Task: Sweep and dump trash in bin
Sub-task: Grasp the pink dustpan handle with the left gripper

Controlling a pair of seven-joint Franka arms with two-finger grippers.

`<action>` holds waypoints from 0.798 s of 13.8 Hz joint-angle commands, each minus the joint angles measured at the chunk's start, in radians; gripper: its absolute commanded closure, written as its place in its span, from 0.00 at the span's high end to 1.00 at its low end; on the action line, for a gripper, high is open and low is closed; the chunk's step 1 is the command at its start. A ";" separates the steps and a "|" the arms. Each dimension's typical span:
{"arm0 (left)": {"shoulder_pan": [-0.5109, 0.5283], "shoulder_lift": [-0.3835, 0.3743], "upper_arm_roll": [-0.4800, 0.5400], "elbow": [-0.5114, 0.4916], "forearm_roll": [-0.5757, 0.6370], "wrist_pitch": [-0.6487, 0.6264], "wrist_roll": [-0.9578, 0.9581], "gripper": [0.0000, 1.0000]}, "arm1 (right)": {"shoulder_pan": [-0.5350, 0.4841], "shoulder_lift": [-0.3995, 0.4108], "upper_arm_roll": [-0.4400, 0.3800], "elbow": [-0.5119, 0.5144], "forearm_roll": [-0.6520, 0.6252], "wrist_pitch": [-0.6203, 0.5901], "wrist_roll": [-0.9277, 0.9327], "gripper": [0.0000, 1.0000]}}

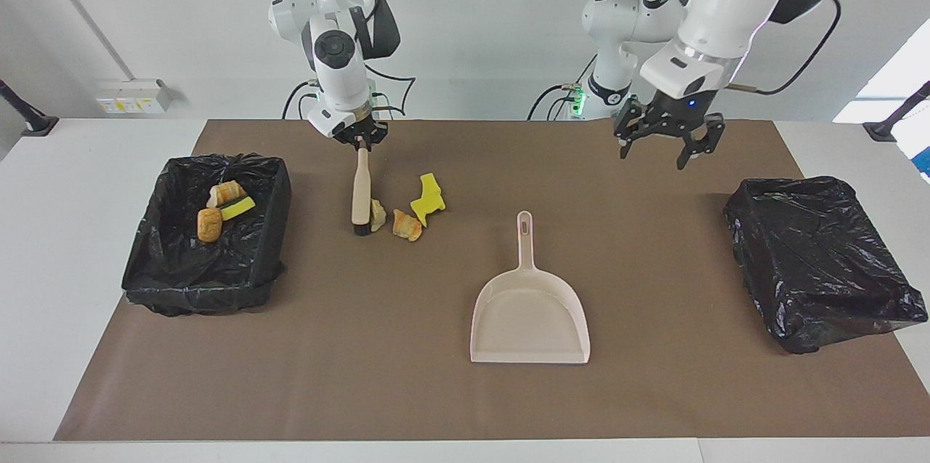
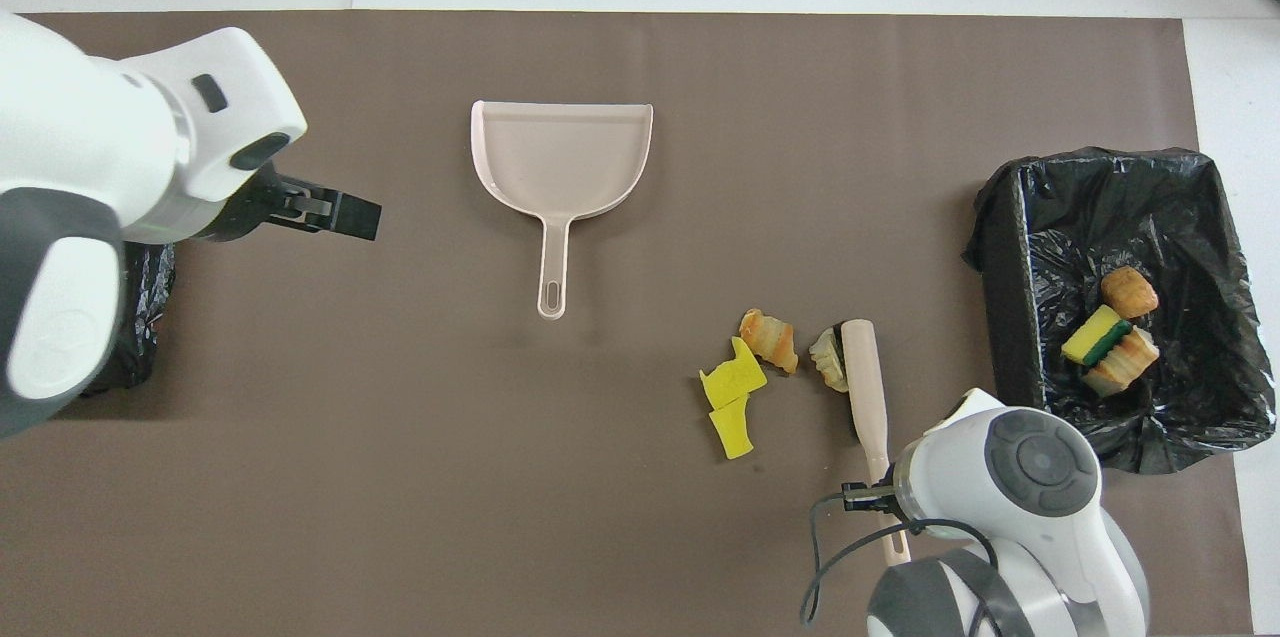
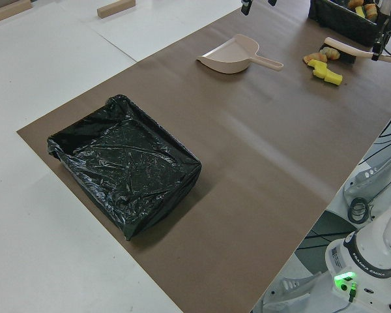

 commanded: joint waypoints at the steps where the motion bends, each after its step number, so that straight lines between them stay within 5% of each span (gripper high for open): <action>1: -0.011 0.085 0.015 -0.008 0.008 0.110 -0.018 1.00 | -0.005 0.010 0.002 0.013 0.029 0.004 -0.043 0.00; 7: -0.115 0.299 0.016 -0.061 0.023 0.441 -0.182 1.00 | -0.005 0.010 0.002 0.013 0.029 0.002 -0.043 0.00; 11: -0.190 0.375 0.018 -0.062 0.023 0.512 -0.286 1.00 | -0.005 0.010 0.002 0.013 0.029 0.002 -0.043 0.00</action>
